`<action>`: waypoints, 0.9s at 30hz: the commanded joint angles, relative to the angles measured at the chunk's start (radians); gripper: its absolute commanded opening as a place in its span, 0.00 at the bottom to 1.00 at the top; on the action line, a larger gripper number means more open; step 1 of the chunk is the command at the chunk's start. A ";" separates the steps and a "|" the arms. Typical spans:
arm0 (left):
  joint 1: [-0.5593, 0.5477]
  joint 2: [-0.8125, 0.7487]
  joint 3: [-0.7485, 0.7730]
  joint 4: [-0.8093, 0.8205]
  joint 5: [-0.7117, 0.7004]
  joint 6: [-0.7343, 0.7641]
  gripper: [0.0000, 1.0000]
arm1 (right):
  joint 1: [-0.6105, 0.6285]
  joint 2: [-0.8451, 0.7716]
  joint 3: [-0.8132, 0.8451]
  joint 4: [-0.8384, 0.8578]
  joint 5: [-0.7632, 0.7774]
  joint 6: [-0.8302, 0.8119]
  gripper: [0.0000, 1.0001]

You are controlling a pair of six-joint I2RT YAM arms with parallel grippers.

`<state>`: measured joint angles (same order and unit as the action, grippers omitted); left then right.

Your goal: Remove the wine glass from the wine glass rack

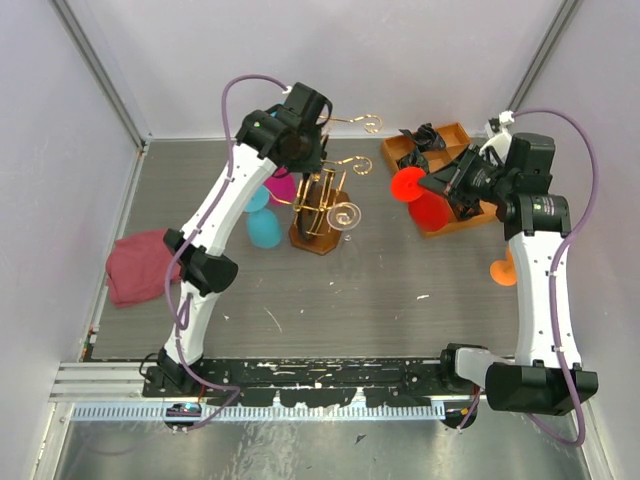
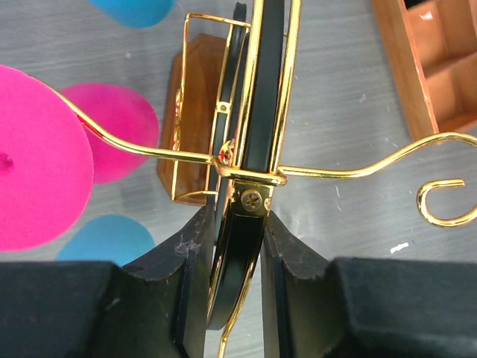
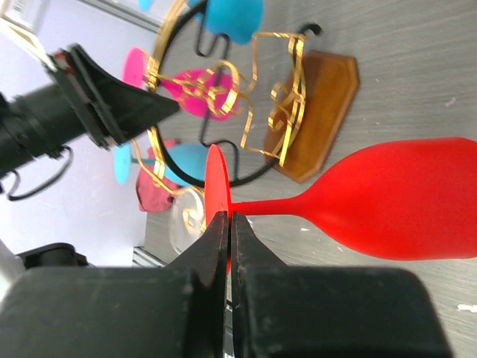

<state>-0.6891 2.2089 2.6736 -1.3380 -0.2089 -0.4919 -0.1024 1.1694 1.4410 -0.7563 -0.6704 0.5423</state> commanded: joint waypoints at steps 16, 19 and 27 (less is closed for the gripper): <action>0.235 0.094 0.034 0.120 -0.083 0.067 0.22 | 0.170 0.098 0.020 -0.124 0.440 -0.231 0.01; 0.256 0.092 0.034 0.138 -0.064 0.065 0.25 | 0.236 0.123 0.019 -0.135 0.537 -0.238 0.01; 0.257 0.075 -0.002 0.151 -0.023 0.060 0.47 | 0.516 0.226 0.035 -0.220 1.044 -0.222 0.01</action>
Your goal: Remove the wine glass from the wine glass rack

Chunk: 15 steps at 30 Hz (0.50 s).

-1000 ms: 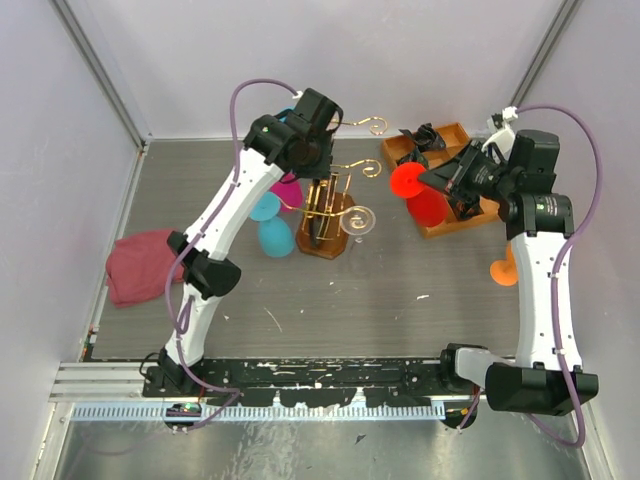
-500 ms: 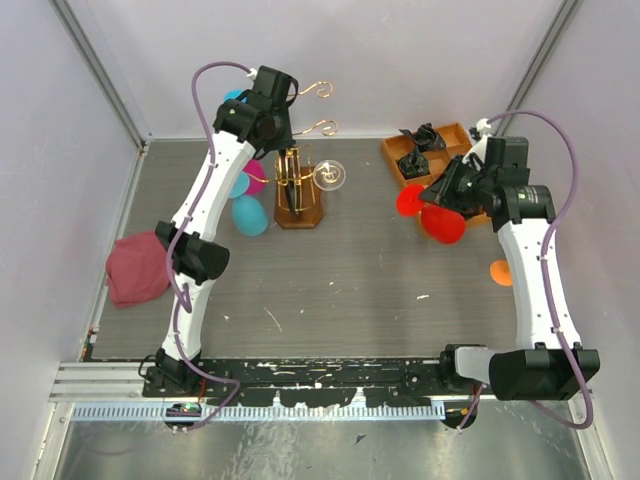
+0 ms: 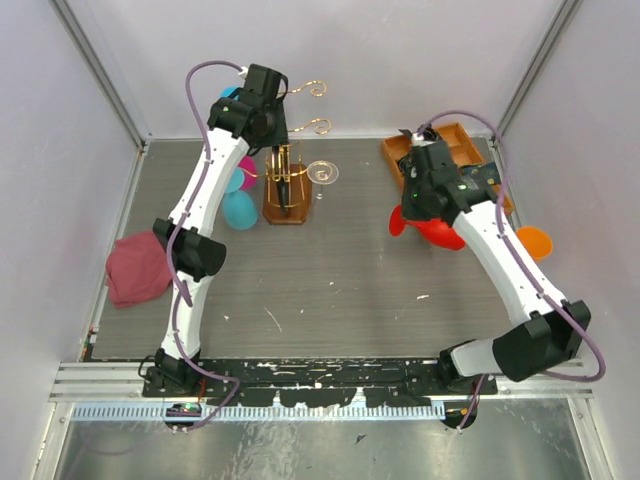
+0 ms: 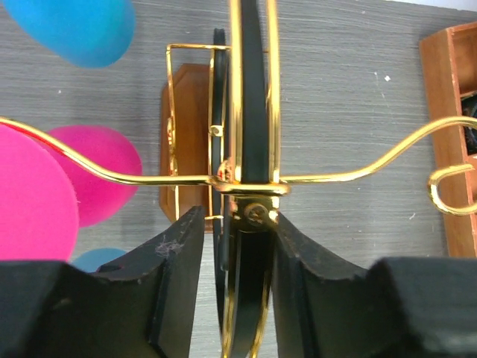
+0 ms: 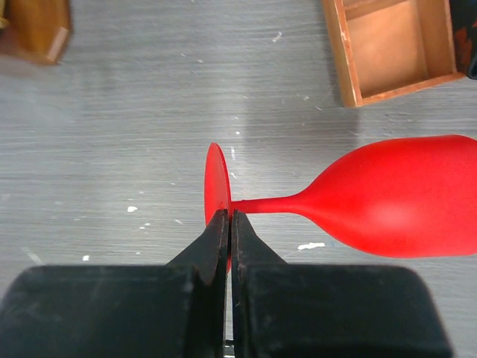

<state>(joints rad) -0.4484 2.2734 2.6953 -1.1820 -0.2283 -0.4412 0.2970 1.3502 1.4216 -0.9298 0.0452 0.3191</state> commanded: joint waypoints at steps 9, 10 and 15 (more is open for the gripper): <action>-0.007 -0.047 -0.100 0.032 0.038 0.038 0.69 | 0.371 0.310 0.073 -0.175 0.840 0.090 0.01; -0.012 -0.058 -0.116 0.039 0.036 0.043 0.70 | 0.385 0.345 0.074 -0.194 0.887 0.101 0.01; -0.015 -0.106 -0.173 0.050 0.035 0.058 0.76 | 0.403 0.466 0.045 -0.246 0.986 0.146 0.01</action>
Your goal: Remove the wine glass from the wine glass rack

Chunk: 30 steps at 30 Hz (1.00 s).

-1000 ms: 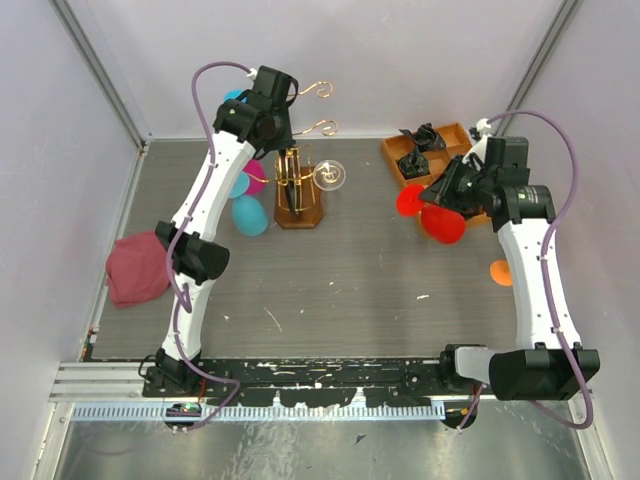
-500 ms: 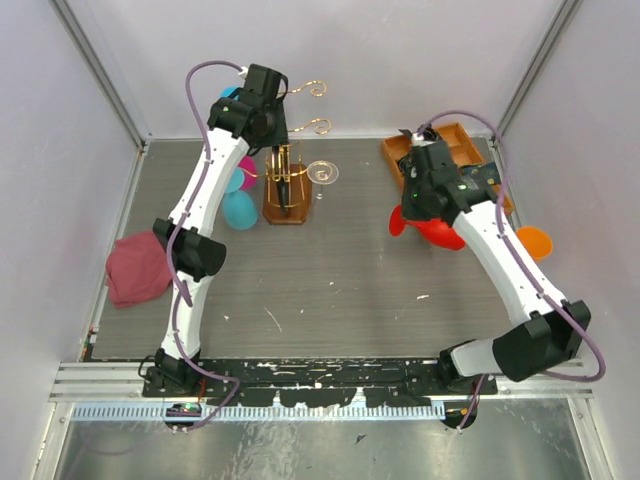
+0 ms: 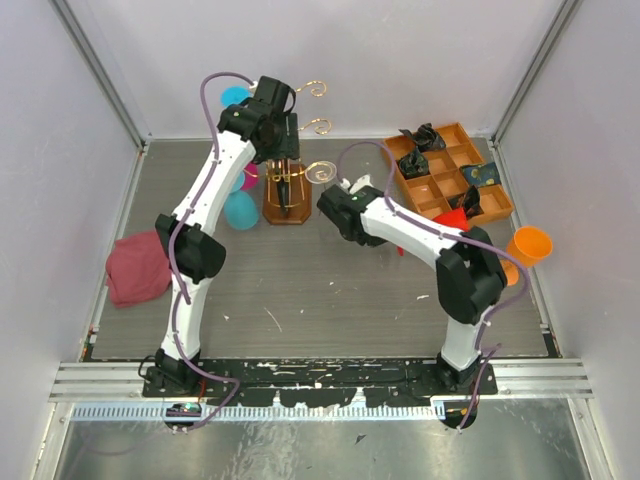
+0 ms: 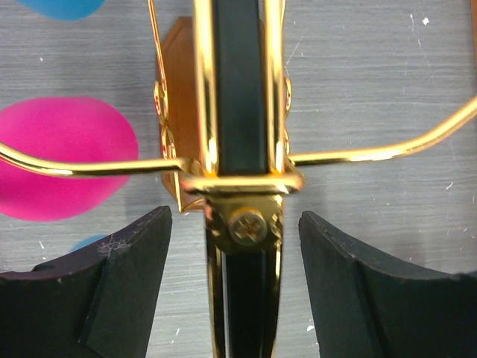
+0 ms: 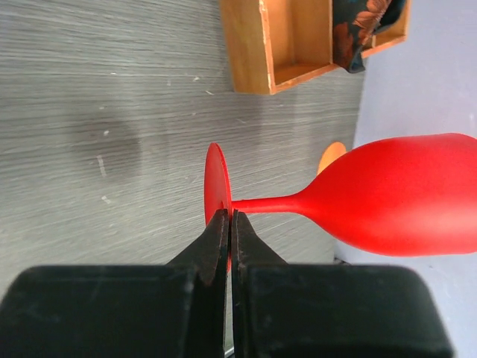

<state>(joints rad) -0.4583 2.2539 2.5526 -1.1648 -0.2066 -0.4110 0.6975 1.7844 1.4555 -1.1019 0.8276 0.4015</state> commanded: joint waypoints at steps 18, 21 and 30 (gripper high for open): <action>-0.005 -0.215 -0.128 0.085 0.089 0.029 0.81 | -0.122 0.135 -0.275 0.016 0.208 0.121 0.01; -0.005 -0.249 -0.154 0.109 0.114 0.025 0.81 | -0.170 0.157 -0.307 0.063 0.194 0.102 0.01; -0.005 -0.291 -0.203 0.125 0.166 0.008 0.81 | -0.230 0.256 -0.283 0.108 0.208 0.067 0.01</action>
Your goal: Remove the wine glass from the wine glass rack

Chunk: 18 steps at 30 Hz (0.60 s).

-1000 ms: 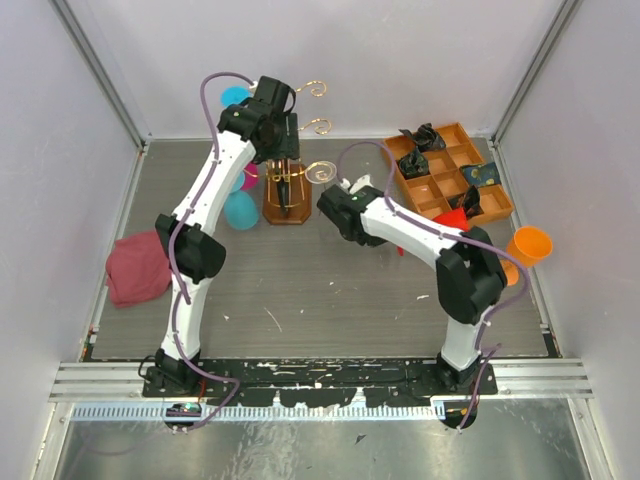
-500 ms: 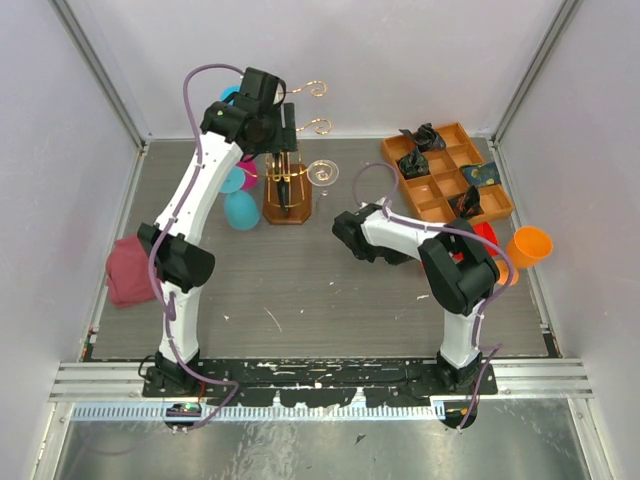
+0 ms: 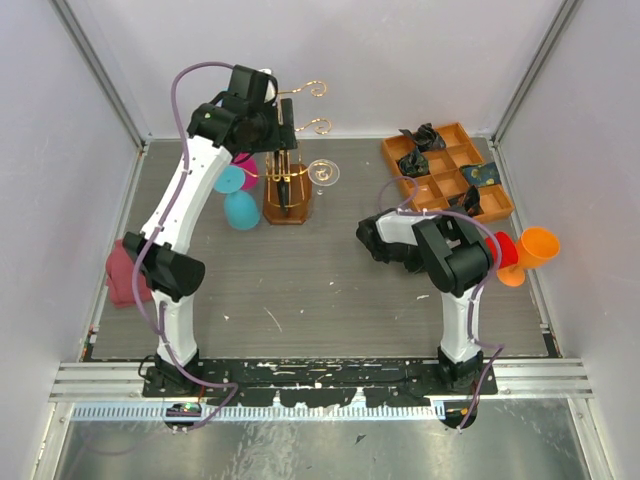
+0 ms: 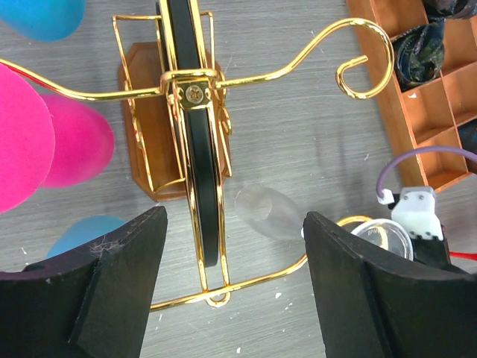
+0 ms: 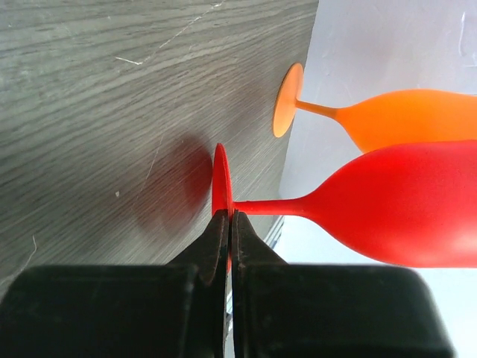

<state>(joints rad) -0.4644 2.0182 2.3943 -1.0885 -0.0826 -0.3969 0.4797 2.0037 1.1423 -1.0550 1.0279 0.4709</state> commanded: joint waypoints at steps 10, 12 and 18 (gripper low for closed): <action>0.001 -0.093 -0.085 0.066 0.025 0.005 0.81 | -0.003 0.126 0.086 0.123 -0.118 -0.059 0.07; 0.001 -0.097 -0.075 0.057 0.014 0.013 0.81 | 0.002 0.135 0.094 0.136 -0.151 -0.066 0.13; 0.001 -0.180 -0.160 0.115 0.015 0.016 0.81 | 0.021 0.157 0.097 0.187 -0.250 -0.072 0.33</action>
<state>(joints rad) -0.4644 1.9438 2.2852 -1.0313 -0.0616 -0.3958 0.4812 2.1384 1.2213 -1.0119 0.9676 0.3679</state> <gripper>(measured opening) 0.810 0.263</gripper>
